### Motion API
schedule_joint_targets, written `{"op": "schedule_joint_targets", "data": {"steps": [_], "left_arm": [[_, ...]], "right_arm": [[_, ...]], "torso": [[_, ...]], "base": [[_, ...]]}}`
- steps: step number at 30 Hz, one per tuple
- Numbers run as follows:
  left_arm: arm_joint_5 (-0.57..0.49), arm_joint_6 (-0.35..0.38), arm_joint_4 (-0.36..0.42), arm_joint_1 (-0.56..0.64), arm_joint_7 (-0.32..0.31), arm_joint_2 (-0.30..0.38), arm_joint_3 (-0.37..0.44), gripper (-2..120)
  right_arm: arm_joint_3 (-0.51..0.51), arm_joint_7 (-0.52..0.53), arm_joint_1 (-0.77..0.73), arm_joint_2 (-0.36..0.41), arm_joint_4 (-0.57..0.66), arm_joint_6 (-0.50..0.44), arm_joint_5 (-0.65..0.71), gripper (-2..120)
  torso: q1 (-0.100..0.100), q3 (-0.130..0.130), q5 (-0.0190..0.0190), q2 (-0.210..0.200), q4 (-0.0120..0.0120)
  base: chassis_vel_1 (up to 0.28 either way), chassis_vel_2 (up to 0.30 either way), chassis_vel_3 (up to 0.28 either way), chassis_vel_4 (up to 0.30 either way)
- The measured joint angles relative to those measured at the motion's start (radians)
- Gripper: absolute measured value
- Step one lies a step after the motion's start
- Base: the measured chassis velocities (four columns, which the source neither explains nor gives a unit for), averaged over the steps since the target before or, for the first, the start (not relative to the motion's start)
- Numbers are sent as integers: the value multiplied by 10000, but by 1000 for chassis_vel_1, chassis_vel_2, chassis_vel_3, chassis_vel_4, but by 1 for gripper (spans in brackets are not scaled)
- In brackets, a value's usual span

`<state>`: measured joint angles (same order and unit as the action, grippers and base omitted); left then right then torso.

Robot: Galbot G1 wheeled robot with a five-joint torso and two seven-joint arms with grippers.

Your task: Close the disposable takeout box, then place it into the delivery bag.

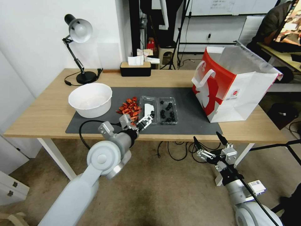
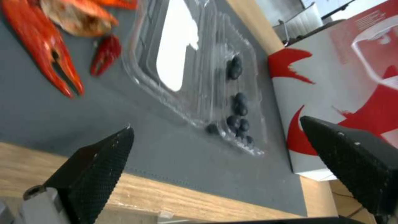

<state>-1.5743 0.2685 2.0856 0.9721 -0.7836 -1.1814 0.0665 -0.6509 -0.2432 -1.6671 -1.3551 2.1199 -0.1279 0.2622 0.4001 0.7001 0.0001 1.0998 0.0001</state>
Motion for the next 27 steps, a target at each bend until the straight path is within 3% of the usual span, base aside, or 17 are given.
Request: {"op": "schedule_joint_targets", "data": {"steps": [8, 27], "left_arm": [[123, -68, -699, -508, -54, -381, -427, 100], [251, -259, -1403, -1095, -69, -695, -750, 100]], "right_arm": [[-46, 12, 64, 36, -105, 15, 43, 100], [-38, 25, 117, 22, -233, 23, 47, 100]], "torso": [[0, -1, 0, 2, -1], [-2, -1, 0, 2, 0]], "base": [[0, 0, 0, 0], [0, 0, 0, 0]]}}
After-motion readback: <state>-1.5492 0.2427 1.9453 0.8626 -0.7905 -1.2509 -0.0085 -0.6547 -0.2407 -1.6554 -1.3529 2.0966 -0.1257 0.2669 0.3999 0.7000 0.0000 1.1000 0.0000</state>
